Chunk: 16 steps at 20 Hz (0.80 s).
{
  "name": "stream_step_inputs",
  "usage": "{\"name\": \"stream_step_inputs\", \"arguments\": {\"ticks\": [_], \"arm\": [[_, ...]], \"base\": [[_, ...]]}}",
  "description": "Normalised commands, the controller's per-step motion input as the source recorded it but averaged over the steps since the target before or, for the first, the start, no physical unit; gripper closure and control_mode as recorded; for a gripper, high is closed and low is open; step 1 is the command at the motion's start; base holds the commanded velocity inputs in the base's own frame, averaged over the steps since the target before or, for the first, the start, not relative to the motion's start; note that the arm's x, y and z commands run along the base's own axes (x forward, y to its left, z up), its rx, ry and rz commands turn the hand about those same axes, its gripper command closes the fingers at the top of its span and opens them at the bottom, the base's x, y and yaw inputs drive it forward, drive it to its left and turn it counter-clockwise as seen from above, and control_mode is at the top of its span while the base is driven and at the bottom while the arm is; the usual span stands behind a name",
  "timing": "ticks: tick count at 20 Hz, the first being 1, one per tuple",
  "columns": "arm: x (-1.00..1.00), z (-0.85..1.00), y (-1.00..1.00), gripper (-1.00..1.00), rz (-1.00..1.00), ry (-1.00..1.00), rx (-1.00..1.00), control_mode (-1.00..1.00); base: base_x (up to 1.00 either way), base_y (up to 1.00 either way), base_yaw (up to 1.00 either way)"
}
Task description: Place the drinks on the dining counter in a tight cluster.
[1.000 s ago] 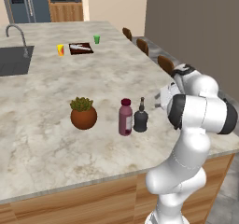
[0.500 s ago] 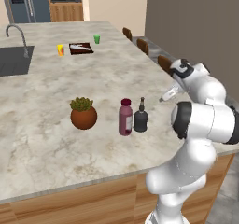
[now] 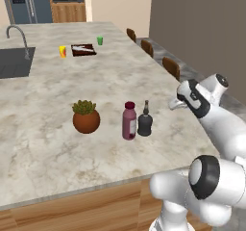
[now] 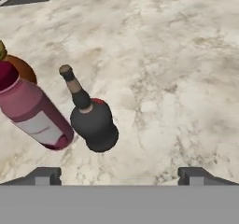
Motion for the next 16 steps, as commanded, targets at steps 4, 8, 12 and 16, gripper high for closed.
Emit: {"name": "stream_step_inputs", "arguments": {"ticks": [4, 8, 12, 16], "arm": [[-0.74, 0.42, 0.01, -1.0, -0.38, 0.19, -0.03, -1.0], [-0.59, 0.56, 0.34, -1.0, -0.17, 0.19, -0.13, -1.0], [-0.49, 0.54, 0.43, -1.0, -0.02, 0.09, -0.13, -1.0], [-0.65, 0.73, 0.39, -1.0, 0.03, 0.04, -0.02, -1.0]], "base": [[0.0, 0.0, 0.0], [0.0, 0.0, 0.0], [0.0, 0.0, 0.0], [0.0, 0.0, 0.0]]}}
